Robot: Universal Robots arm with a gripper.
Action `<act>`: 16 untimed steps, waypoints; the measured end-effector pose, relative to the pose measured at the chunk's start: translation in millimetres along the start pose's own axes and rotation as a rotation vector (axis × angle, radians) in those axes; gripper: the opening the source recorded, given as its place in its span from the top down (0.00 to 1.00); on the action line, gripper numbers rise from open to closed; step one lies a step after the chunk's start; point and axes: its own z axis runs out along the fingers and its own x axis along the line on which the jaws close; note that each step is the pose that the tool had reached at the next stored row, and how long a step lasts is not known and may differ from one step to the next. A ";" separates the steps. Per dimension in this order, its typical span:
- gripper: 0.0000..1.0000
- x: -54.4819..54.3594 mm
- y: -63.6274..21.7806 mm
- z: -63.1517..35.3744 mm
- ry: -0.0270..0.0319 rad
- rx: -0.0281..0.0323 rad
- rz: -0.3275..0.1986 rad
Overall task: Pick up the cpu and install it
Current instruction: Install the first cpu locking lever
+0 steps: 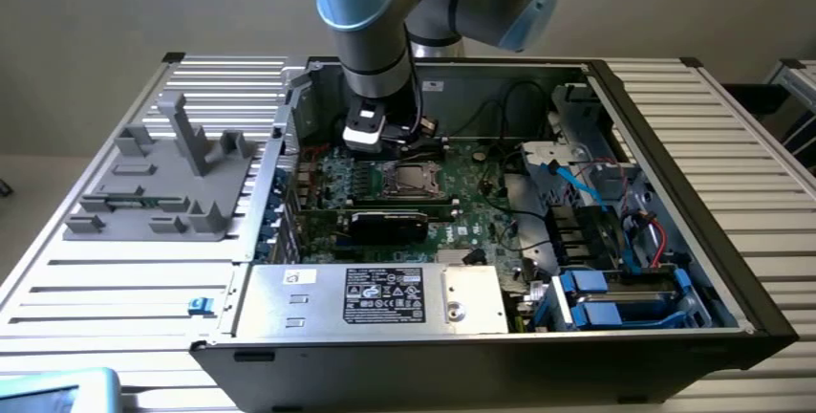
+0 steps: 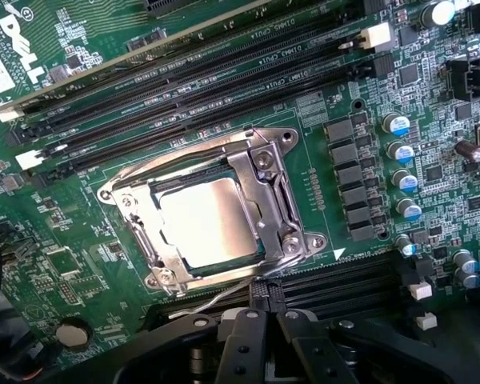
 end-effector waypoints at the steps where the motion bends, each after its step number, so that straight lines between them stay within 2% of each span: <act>1: 0.89 0.0 0.0 0.0 -0.0005 0.0012 0.000; 4: 0.89 -1.6 1.1 -0.3 -0.0027 0.0098 0.001; 8: 0.89 -5.0 3.0 -1.3 -0.0053 0.0173 0.004; 16: 0.89 -10.2 5.3 -2.4 -0.0043 0.0210 0.010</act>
